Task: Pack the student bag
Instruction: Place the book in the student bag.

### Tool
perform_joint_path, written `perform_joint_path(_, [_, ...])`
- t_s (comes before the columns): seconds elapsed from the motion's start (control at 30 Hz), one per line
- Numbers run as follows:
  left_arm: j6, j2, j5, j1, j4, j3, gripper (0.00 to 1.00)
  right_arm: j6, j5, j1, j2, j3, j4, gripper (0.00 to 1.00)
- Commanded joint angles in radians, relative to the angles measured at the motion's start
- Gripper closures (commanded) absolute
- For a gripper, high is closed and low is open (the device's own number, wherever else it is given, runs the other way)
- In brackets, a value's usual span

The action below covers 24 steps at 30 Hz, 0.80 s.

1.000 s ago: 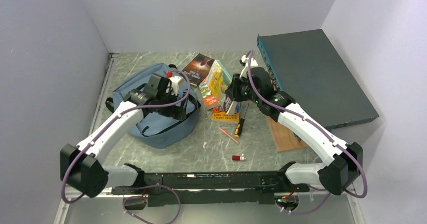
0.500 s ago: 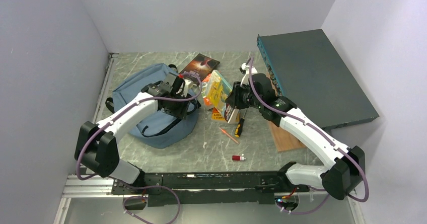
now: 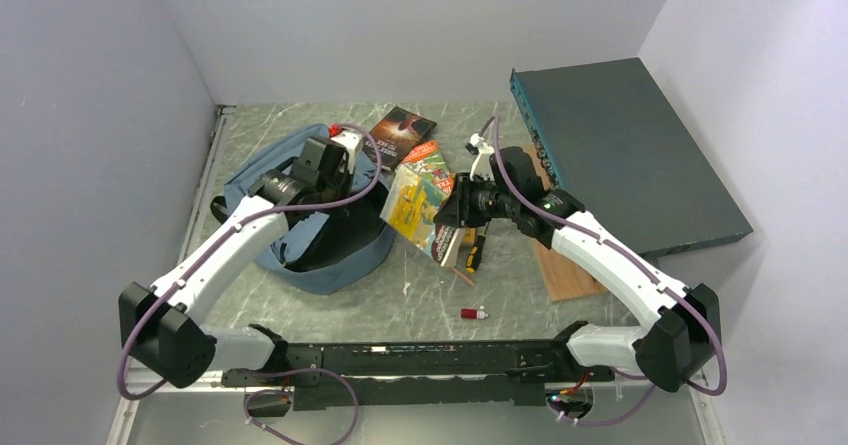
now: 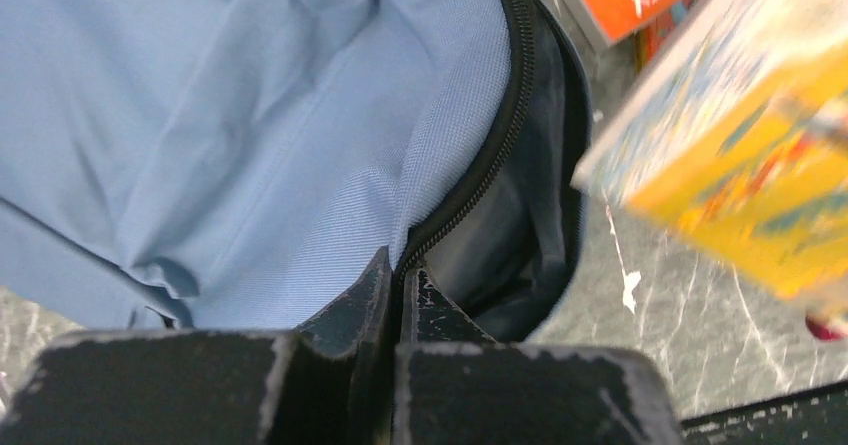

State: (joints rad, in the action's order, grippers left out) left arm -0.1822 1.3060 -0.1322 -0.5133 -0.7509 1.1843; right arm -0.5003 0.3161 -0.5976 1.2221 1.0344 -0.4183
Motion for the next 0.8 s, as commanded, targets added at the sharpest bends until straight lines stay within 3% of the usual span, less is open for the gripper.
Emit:
perform_joint_path(0.0, [-0.060,-0.094,-0.113,-0.004,0.093,0.074,1.00,-0.175,0.310,0.001,0.020,0.046,0.178,1.00])
perform_joint_path(0.13, [-0.085,-0.181,-0.083,-0.004,0.165,0.066,1.00,-0.403,0.468,-0.003,0.079,-0.021,0.422,1.00])
perform_joint_path(0.2, [-0.092,-0.241,-0.058,-0.004,0.206,0.047,1.00,-0.476,0.462,-0.011,0.110,-0.033,0.500,1.00])
perform_joint_path(0.47, [-0.080,-0.349,0.030,-0.003,0.279,0.014,1.00,-0.641,0.394,-0.103,0.326,0.105,0.584,1.00])
perform_joint_path(0.77, [-0.002,-0.365,0.108,-0.004,0.294,-0.019,1.00,-0.655,0.256,-0.135,0.489,0.288,0.579,1.00])
